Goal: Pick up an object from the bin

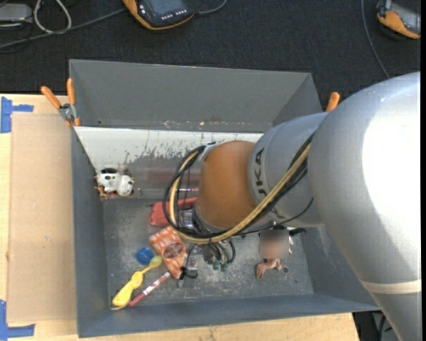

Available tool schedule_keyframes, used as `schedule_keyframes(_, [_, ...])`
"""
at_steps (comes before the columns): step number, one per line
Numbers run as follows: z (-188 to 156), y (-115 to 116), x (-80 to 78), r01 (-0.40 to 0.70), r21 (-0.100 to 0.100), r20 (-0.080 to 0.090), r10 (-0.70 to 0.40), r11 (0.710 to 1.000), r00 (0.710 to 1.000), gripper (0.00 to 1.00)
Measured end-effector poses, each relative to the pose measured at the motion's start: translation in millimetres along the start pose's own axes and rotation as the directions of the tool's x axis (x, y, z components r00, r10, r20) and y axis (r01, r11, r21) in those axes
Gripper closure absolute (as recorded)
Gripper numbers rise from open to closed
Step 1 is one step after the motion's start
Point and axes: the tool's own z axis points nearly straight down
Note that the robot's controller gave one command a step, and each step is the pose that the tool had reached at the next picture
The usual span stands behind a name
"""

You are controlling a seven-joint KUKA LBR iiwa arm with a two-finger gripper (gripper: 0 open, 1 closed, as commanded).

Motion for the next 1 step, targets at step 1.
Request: schedule_keyframes(1, [2.2, 17.0, 7.6, 0.049, 0.001, -0.004, -0.049, 0.999, 0.999, 1.00])
